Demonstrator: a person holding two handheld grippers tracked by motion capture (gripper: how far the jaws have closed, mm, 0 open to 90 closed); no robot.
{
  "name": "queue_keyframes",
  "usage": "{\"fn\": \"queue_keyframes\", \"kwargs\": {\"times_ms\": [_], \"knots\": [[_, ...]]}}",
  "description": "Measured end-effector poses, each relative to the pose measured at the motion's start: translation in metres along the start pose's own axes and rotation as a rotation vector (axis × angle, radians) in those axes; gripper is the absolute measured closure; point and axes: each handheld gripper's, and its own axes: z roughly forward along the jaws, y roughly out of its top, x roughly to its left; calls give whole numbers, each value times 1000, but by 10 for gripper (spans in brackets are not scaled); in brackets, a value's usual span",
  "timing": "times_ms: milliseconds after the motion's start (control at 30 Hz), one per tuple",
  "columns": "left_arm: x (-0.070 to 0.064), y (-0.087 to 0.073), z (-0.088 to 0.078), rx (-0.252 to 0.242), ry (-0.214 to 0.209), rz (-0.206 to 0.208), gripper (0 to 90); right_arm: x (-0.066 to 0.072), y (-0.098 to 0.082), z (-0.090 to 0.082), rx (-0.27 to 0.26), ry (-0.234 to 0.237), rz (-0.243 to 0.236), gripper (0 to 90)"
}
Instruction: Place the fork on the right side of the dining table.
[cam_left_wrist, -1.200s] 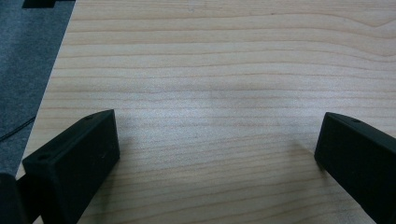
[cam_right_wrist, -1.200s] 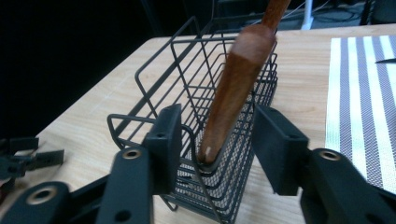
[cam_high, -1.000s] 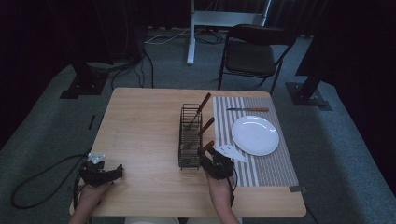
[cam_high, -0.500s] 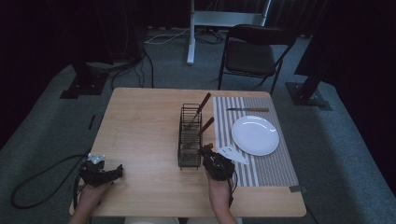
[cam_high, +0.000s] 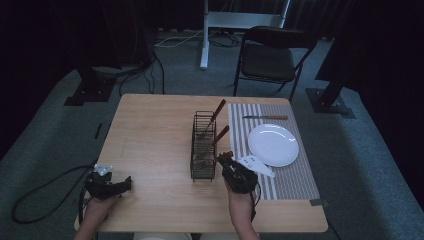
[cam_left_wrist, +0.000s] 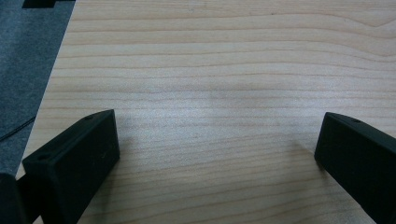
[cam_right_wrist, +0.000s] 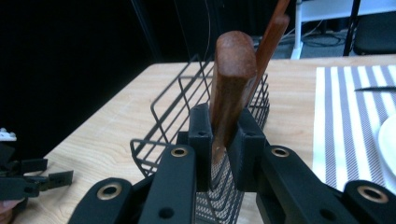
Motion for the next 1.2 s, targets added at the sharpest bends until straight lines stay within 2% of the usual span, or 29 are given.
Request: {"fn": "queue_keyframes", "kwargs": {"times_ms": [367,667,767,933,1033,1200], "knots": [[0,0,0,0,0,0,2,0,23,-37,-86,-1,-30,809],[0,0,0,0,0,0,2,-6,39,-68,-157,-3,-27,809],[0,0,0,0,0,0,2,-16,43,-82,-190,-28,-13,809],[0,0,0,0,0,0,2,-35,36,-92,-187,-76,25,809],[0,0,0,0,0,0,3,-50,26,-91,-163,-120,45,809],[0,0,0,0,0,0,3,-77,6,-85,-92,-151,92,809]]}}
